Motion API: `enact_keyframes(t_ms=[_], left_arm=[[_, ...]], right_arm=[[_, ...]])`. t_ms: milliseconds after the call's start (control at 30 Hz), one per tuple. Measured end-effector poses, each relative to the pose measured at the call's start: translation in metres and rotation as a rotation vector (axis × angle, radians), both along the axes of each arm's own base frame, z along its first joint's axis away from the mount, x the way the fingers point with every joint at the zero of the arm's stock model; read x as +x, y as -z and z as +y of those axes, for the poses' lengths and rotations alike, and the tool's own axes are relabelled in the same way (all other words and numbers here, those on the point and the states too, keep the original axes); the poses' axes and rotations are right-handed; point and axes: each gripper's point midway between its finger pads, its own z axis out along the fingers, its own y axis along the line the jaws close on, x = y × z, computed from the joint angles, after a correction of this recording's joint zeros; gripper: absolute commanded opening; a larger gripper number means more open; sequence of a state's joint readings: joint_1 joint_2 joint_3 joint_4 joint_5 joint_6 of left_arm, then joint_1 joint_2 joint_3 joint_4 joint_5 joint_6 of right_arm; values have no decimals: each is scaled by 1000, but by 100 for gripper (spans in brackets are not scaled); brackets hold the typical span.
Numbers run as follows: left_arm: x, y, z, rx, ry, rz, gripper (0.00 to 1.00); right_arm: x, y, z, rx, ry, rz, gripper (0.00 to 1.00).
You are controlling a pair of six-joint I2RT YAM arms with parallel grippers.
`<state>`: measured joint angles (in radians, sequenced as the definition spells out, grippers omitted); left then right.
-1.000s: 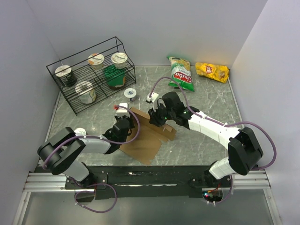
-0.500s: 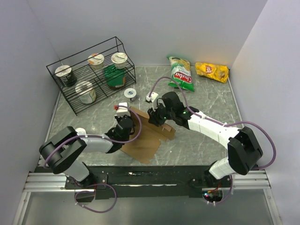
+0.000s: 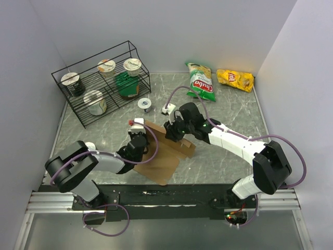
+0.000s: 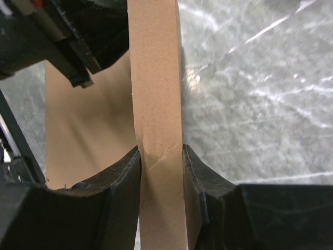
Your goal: Fold the paper box
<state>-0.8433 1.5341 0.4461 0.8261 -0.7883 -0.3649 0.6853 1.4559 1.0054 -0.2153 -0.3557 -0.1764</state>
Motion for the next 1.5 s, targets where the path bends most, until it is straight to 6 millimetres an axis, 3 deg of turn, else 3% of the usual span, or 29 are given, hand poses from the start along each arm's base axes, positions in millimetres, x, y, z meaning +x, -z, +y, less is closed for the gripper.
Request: enact_keyframes(t_ms=[400,633,767,1067,1200,1233,1333,1500], left_arm=[[-34,16,-6,53,230,62,8],[-34,16,-7,50,222,85,7],[-36,17,-5,53,212,94,1],[-31,20,-11,175,26,83,2],[-32,20,-9,160,-20,85,23],[-33,20,-9,156,-20,84,38],[-37,24,-5,159,-2,95,60],[-56,29,3,141,79,120,74]], right_arm=[[-13,13,-5,-87,-18,5,32],[-15,13,-2,-109,-15,-20,34],[-20,13,0,-112,-24,-34,33],[-20,13,1,-131,-5,-59,33],[-21,13,2,-130,-9,-59,33],[-21,13,3,-130,-11,-59,33],[-23,13,4,-127,-20,-57,32],[-24,13,5,-126,-23,-57,33]])
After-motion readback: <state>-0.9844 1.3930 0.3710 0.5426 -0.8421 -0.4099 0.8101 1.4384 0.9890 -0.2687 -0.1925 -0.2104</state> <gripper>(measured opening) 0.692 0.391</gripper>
